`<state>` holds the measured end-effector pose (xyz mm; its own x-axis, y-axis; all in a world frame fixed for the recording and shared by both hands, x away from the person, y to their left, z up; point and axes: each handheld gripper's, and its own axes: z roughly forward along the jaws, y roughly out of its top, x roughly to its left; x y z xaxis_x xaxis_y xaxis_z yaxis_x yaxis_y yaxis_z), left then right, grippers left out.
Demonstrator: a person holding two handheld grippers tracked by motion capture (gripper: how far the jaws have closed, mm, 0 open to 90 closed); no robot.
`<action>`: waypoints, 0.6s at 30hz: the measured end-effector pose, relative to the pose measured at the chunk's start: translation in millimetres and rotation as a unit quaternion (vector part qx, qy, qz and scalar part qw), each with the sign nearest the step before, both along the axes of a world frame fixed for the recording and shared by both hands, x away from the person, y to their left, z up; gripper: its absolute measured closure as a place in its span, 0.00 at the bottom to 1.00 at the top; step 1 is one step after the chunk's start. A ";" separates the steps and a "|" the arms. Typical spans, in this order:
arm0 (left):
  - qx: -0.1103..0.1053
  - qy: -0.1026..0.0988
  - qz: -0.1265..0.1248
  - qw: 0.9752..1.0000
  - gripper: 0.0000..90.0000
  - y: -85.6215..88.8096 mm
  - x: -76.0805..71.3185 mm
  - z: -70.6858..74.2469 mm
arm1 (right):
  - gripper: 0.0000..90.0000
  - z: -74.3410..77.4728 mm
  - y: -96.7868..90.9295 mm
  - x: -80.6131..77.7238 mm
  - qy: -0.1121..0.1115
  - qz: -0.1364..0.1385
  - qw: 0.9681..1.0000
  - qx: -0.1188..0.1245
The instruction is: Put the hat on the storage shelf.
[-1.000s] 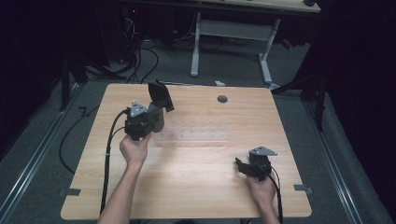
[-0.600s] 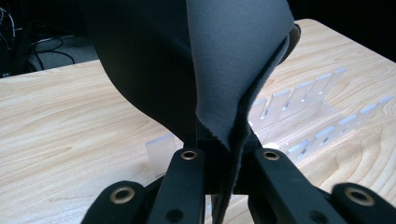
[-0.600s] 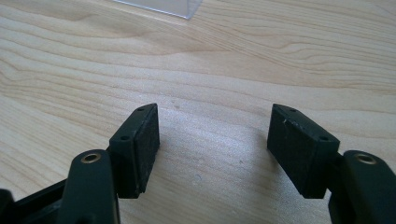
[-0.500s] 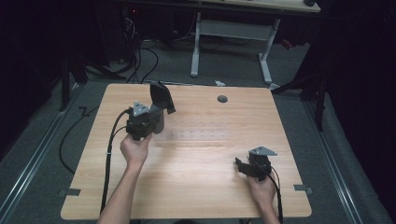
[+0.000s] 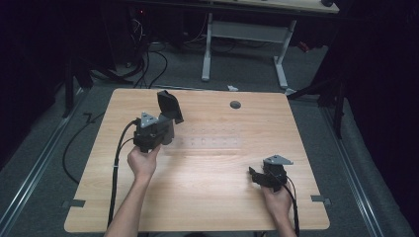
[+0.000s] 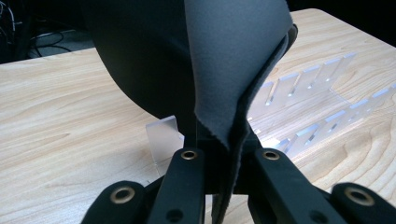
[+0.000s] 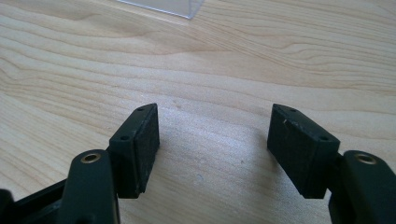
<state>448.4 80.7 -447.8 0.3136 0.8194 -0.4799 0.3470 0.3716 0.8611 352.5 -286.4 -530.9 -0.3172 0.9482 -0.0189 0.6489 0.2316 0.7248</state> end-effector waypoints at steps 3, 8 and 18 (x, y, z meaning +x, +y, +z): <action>0.000 0.002 -0.002 1.000 0.96 0.2 -1.2 -4.1 | 0.38 0.0 0.0 0.0 0.000 0.000 1.000 0.000; -0.002 0.001 -0.006 1.000 0.95 1.1 -5.9 -7.6 | 0.38 0.0 0.0 0.1 -0.001 0.003 1.000 -0.001; -0.011 0.014 -0.010 1.000 0.91 7.9 -12.9 -11.5 | 0.38 0.0 0.3 -0.1 0.000 0.003 1.000 0.000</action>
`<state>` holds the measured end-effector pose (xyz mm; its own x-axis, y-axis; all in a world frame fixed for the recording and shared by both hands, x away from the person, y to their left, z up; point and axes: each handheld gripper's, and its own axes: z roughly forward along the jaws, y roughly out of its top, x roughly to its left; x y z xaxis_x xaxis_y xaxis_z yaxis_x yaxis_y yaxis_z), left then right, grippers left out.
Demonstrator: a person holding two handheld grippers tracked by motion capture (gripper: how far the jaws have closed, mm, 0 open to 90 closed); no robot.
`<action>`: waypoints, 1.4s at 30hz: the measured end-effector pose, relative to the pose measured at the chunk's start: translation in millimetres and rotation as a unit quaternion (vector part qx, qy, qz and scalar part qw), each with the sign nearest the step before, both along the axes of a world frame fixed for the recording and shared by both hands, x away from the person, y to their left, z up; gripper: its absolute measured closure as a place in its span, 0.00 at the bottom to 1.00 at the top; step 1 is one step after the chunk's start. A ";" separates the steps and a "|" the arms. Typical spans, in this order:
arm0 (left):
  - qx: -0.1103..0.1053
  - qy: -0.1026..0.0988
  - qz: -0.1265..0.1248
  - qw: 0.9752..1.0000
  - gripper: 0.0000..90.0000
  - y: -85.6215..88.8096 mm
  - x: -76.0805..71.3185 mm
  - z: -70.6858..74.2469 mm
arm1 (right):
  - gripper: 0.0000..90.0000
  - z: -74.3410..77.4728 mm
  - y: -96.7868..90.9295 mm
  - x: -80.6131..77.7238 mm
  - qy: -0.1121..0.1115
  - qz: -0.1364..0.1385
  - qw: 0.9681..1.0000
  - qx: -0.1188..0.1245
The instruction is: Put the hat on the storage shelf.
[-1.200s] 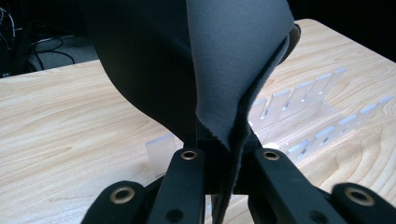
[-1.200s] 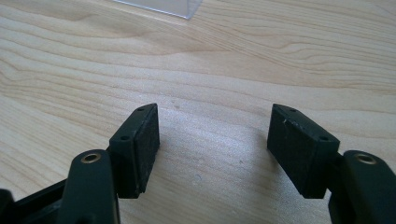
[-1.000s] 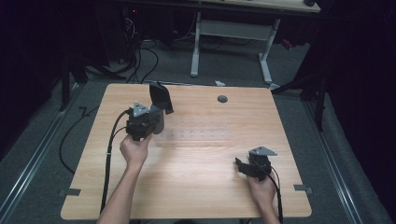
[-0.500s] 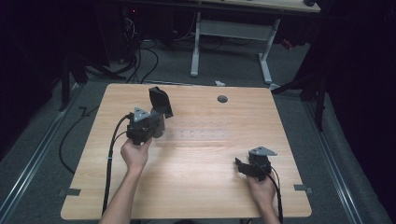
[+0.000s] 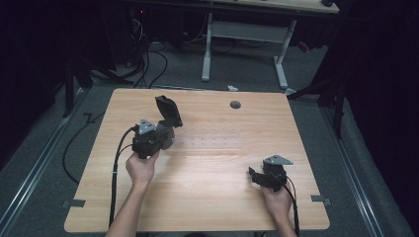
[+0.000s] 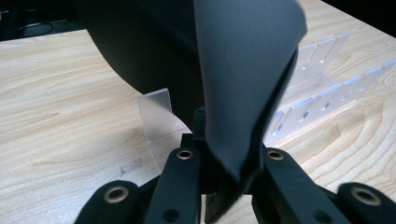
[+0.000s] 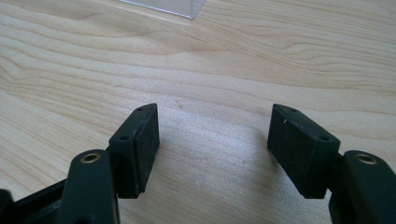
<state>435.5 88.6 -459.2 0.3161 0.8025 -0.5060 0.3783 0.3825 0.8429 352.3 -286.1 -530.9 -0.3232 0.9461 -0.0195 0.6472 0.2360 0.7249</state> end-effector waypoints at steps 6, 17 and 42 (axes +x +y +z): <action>0.002 0.000 0.004 1.000 0.74 5.4 -5.9 3.1 | 0.38 0.0 0.0 0.0 0.000 0.000 1.000 0.000; -0.014 -0.005 0.011 1.000 0.53 30.2 -27.2 7.5 | 0.38 0.0 0.1 0.0 0.000 -0.001 1.000 0.000; -0.017 0.006 -0.026 1.000 0.52 28.0 -63.8 -7.4 | 0.38 0.1 0.4 -0.2 0.001 -0.001 1.000 0.000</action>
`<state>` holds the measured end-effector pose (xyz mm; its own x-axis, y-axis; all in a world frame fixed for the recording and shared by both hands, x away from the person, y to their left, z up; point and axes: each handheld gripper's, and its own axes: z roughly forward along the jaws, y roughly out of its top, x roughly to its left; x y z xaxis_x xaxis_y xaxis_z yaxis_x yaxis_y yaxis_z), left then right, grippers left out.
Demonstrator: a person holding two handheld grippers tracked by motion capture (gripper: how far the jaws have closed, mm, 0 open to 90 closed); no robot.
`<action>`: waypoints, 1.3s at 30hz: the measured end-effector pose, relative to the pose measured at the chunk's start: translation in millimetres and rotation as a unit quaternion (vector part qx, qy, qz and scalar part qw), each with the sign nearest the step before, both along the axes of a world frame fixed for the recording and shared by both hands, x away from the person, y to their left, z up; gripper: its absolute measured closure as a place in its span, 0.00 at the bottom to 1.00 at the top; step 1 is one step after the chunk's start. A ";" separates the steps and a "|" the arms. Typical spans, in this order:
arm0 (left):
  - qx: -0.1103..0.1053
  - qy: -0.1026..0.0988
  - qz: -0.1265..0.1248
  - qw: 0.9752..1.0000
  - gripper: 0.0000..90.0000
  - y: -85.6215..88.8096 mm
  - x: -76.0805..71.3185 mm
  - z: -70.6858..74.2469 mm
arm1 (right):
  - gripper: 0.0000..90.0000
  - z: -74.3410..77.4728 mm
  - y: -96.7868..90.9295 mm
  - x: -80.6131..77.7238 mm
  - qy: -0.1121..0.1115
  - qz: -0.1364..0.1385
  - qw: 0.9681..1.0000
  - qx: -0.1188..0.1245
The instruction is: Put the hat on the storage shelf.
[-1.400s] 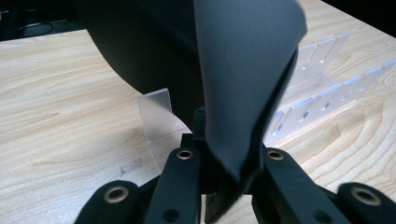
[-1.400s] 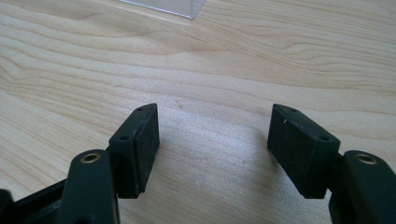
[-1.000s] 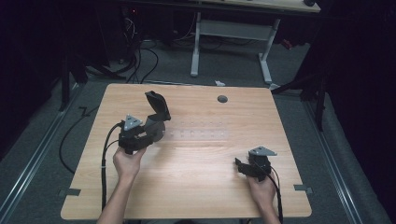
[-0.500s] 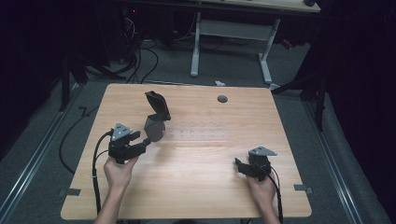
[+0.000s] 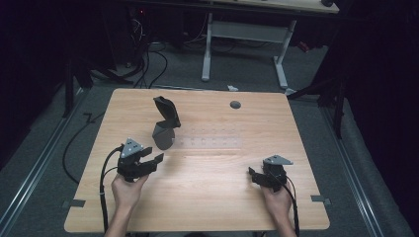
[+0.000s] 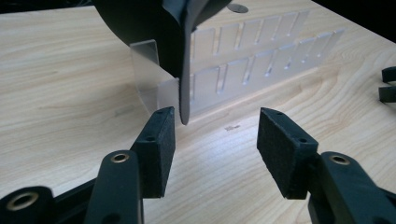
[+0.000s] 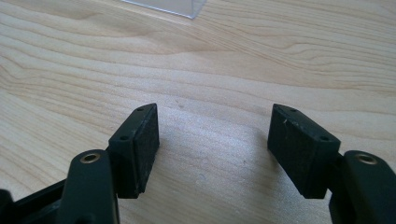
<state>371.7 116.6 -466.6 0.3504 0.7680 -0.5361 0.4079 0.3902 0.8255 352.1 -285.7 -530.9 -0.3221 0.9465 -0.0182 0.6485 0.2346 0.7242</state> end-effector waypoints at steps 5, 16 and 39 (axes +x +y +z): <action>-0.004 0.007 -0.006 1.000 0.52 -3.8 -3.9 -5.0 | 0.38 0.0 0.0 0.0 0.000 0.000 1.000 0.000; 0.010 0.018 -0.027 0.999 0.50 -19.2 -12.0 -18.4 | 0.38 -0.1 0.0 0.0 0.000 0.000 1.000 0.000; 0.126 0.048 -0.042 0.990 0.42 -57.8 -5.1 -71.9 | 0.38 -0.1 0.0 0.0 0.000 0.001 1.000 0.000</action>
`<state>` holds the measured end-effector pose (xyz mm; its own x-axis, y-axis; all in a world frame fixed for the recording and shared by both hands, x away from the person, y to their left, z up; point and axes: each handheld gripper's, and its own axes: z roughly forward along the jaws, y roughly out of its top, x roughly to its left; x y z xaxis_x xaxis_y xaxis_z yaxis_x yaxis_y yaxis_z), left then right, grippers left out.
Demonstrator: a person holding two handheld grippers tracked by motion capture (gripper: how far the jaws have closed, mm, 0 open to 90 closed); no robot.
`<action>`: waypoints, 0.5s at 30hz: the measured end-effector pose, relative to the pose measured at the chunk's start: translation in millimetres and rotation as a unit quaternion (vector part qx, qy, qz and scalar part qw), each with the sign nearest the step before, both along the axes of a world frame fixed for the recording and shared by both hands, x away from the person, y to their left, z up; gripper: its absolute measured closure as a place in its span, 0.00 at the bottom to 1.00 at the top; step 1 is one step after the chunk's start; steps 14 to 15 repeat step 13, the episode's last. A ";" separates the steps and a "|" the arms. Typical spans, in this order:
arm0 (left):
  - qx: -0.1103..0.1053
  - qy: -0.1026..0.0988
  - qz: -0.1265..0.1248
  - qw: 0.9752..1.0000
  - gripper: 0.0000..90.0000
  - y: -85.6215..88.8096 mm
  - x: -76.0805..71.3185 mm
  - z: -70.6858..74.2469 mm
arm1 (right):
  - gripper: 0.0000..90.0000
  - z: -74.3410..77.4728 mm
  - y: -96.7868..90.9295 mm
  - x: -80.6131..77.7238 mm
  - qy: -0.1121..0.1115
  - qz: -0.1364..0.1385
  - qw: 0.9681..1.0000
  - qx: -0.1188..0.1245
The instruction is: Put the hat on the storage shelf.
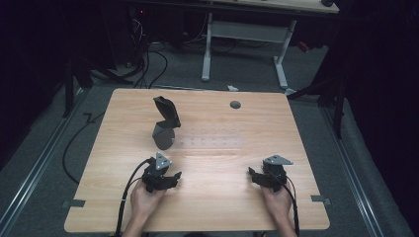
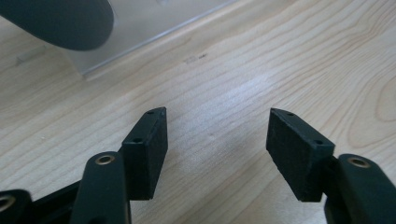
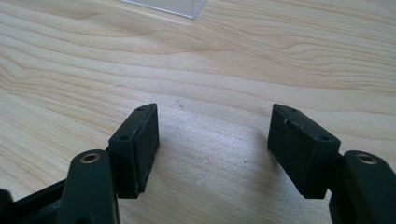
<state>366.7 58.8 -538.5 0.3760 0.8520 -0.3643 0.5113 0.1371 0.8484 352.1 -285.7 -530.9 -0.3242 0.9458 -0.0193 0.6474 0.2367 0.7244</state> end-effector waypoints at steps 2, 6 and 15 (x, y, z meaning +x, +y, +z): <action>0.000 -0.003 -0.001 1.000 0.40 -1.0 -0.3 -3.5 | 0.38 0.0 -0.1 0.0 0.000 0.000 1.000 0.000; -0.027 -0.016 0.008 0.999 0.39 1.6 -2.2 -7.4 | 0.38 0.0 0.1 0.0 0.000 0.001 1.000 0.000; -0.027 -0.013 0.008 1.000 0.34 1.6 -1.7 -7.5 | 0.38 0.0 0.2 -0.1 0.000 0.000 1.000 0.000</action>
